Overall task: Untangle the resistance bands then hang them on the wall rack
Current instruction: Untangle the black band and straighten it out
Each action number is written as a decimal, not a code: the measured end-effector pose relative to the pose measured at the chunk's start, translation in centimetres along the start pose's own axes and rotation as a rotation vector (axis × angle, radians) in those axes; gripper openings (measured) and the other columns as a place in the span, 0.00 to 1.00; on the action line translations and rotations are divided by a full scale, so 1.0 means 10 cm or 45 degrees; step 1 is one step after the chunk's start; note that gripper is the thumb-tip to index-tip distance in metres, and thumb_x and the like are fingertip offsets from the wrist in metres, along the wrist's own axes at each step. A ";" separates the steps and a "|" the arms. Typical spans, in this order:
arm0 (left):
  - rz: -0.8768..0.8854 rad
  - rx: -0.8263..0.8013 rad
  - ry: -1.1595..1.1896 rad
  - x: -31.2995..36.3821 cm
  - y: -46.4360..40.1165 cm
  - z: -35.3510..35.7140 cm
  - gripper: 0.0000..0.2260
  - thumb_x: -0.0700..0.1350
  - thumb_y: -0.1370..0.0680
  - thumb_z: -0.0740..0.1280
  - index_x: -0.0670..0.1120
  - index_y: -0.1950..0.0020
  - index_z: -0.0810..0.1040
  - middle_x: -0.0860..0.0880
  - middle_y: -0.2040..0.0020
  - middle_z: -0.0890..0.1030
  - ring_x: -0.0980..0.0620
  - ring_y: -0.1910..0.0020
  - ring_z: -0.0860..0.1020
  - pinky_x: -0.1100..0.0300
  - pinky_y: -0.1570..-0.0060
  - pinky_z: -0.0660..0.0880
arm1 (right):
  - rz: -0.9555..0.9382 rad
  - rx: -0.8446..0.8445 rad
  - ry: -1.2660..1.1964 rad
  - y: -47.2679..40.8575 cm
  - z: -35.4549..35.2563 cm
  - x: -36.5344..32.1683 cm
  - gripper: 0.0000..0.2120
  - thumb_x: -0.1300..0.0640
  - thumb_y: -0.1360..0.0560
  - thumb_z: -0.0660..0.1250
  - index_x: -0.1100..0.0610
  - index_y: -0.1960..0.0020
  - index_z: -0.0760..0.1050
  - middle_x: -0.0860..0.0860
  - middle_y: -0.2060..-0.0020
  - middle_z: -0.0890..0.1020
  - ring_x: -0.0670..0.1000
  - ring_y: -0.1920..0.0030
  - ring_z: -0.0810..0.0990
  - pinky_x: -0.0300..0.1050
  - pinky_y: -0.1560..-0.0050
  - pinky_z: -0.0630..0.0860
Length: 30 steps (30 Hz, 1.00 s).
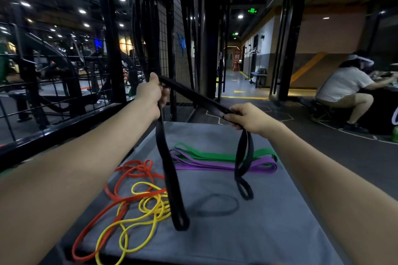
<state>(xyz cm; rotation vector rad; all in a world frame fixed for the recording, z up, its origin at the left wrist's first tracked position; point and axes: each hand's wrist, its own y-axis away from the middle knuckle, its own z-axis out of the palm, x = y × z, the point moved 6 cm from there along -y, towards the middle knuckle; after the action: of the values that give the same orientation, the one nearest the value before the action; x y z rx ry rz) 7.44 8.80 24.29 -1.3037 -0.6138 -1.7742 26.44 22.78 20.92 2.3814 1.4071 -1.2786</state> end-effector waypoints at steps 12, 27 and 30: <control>-0.098 -0.137 0.017 -0.24 0.02 0.08 0.15 0.51 0.19 0.58 0.46 0.63 0.71 0.53 0.70 0.66 0.57 0.73 0.63 0.64 0.69 0.68 | -0.002 -0.026 0.406 0.02 -0.13 0.17 0.10 0.48 0.27 0.68 0.54 0.60 0.73 0.50 0.70 0.72 0.50 0.69 0.72 0.44 0.65 0.67; -0.208 -0.443 -0.359 -0.22 0.00 0.06 0.14 0.51 0.22 0.58 0.48 0.66 0.67 0.54 0.77 0.63 0.57 0.79 0.61 0.62 0.70 0.63 | 0.068 0.090 -0.504 0.05 -0.03 0.38 0.07 0.66 0.26 0.66 0.64 0.48 0.74 0.52 0.67 0.72 0.49 0.68 0.71 0.42 0.61 0.73; -0.172 -0.479 -0.556 -0.28 -0.01 0.02 0.18 0.59 0.25 0.64 0.46 0.64 0.71 0.54 0.77 0.61 0.58 0.80 0.59 0.62 0.71 0.58 | 0.056 0.175 -0.604 0.09 -0.10 0.43 0.03 0.64 0.25 0.66 0.59 0.53 0.75 0.50 0.70 0.69 0.48 0.69 0.67 0.42 0.63 0.68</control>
<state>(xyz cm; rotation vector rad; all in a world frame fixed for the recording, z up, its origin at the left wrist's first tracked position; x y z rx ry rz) 7.76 9.94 21.78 -1.9804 -0.6333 -1.7789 28.66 25.68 18.24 1.9740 1.1482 -1.8222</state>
